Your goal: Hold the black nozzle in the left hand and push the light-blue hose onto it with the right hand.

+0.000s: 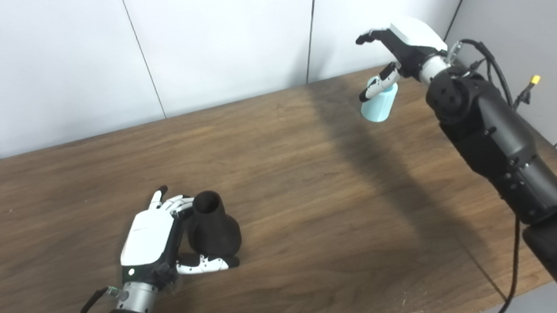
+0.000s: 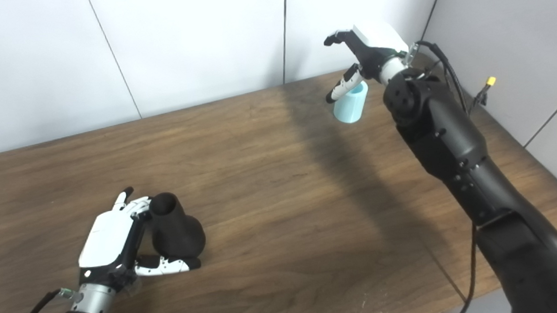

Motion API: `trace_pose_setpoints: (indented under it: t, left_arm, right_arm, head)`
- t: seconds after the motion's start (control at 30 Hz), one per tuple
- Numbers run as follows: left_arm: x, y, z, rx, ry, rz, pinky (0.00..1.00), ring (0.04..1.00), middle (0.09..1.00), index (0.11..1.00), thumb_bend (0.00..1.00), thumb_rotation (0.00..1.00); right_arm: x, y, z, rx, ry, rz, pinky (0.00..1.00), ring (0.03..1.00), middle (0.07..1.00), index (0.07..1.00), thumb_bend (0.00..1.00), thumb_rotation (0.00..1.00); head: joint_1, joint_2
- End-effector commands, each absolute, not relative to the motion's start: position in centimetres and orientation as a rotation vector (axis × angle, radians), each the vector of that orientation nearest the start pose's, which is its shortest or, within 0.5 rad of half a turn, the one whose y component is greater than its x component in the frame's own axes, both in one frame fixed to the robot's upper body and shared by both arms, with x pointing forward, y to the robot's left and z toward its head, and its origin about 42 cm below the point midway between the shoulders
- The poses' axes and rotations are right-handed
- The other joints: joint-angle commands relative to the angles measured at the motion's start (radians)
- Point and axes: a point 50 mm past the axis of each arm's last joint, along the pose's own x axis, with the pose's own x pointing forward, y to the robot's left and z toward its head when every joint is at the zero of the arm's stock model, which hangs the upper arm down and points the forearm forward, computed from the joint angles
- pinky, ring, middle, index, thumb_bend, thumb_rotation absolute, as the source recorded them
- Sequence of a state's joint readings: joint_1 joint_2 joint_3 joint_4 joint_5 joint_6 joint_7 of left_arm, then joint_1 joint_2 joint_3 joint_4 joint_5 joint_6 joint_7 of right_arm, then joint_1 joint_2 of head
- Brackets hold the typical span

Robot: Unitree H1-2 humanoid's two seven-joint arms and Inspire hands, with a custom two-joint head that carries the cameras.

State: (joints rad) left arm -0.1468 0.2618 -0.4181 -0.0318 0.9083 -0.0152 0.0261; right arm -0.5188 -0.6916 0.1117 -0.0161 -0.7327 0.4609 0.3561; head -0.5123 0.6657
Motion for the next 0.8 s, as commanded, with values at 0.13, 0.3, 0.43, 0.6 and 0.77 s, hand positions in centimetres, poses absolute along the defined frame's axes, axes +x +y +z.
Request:
trace_pose_setpoints:
  t: [0.13, 0.3, 0.43, 0.6, 0.77]
  left_arm:
    - [30.4, 18.3, 11.8, 1.203, -0.301, -0.369, 1.0, 0.822, 0.742, 0.483, 0.52, 0.05]
    - [30.3, 18.5, 11.7, 1.206, -0.297, -0.362, 1.0, 0.82, 0.741, 0.483, 0.52, 0.05]
    - [30.3, 18.5, 11.6, 1.205, -0.291, -0.364, 1.0, 0.823, 0.742, 0.484, 0.52, 0.05]
    - [30.4, 18.5, 11.6, 1.206, -0.29, -0.365, 1.0, 0.824, 0.744, 0.484, 0.52, 0.05]
    - [30.3, 18.5, 11.6, 1.207, -0.292, -0.365, 1.0, 0.824, 0.744, 0.484, 0.52, 0.05]
  right_arm:
    - [42.7, -39.6, 34.2, -1.424, 0.11, -0.2, 0.9, 0.907, 0.866, 0.833, 0.93, 0.2]
    - [43.7, -40.4, 33.2, -1.42, 0.19, -0.194, 0.89, 0.921, 0.893, 0.837, 0.93, 0.21]
    - [44.2, -40.7, 32.4, -1.419, 0.209, -0.189, 0.8, 0.905, 0.883, 0.835, 0.93, 0.19]
    - [44.8, -41.3, 31.4, -1.429, 0.24, -0.18, 0.87, 0.938, 0.906, 0.833, 0.92, 0.18]
    - [45.2, -41.5, 30.9, -1.416, 0.252, -0.165, 0.69, 0.85, 0.88, 0.828, 0.9, 0.15]
  head:
    - [0.008, -0.002]
    - [0.014, -0.01]
    - [0.018, -0.015]
    - [0.019, -0.018]
    - [0.022, -0.018]
